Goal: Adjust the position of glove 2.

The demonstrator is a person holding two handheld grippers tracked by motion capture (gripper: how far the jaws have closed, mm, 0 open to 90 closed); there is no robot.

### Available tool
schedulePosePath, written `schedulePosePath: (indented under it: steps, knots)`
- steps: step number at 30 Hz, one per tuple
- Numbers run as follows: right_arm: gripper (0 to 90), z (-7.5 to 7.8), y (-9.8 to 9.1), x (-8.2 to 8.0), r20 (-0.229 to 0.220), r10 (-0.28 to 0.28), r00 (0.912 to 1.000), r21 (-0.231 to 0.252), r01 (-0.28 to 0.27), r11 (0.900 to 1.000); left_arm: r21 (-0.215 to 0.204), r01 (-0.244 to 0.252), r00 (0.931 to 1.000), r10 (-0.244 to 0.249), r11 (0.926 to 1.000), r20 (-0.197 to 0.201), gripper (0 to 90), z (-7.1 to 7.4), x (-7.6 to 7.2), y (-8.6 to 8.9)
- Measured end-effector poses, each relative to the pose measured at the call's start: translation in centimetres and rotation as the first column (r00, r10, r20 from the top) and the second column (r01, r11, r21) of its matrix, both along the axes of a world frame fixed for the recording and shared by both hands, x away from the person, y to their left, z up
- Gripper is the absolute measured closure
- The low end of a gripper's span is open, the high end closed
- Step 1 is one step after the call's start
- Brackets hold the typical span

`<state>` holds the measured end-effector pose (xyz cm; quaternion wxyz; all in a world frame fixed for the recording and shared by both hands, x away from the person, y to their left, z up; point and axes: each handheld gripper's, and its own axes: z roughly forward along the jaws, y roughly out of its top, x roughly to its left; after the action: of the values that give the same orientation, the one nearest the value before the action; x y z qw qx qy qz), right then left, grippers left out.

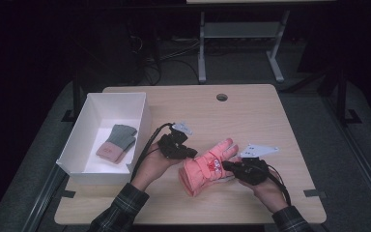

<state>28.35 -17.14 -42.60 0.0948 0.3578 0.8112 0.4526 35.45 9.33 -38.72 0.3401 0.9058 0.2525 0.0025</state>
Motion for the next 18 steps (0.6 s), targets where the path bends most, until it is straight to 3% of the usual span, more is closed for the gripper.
schedulePosePath:
  steps: [5,12,14,18]
  knots:
    - [90.0,-0.8,0.9,0.9,-0.014,-0.012,0.9998,-0.042,0.012,0.9990,0.018,0.000,0.9994,0.001,0.9998,-0.034,89.5,-0.6,-0.7,0.0]
    - [90.0,-1.4,1.7,2.2,-0.032,0.006,0.9995,-0.063,-0.008,0.9980,-0.012,0.016,0.9977,-0.017,0.9998,-0.065,88.0,-1.1,-2.1,0.5]
    - [90.0,-1.7,1.9,2.5,-0.032,0.020,0.9993,-0.071,-0.023,0.9972,-0.033,-0.006,0.9985,0.004,0.9995,-0.055,76.8,-0.7,-2.0,0.9]
    - [90.0,-1.8,2.2,2.6,-0.039,0.022,0.9990,-0.078,-0.025,0.9966,-0.124,-0.053,0.9963,0.044,0.9908,-0.074,50.3,-0.1,-1.2,1.1]
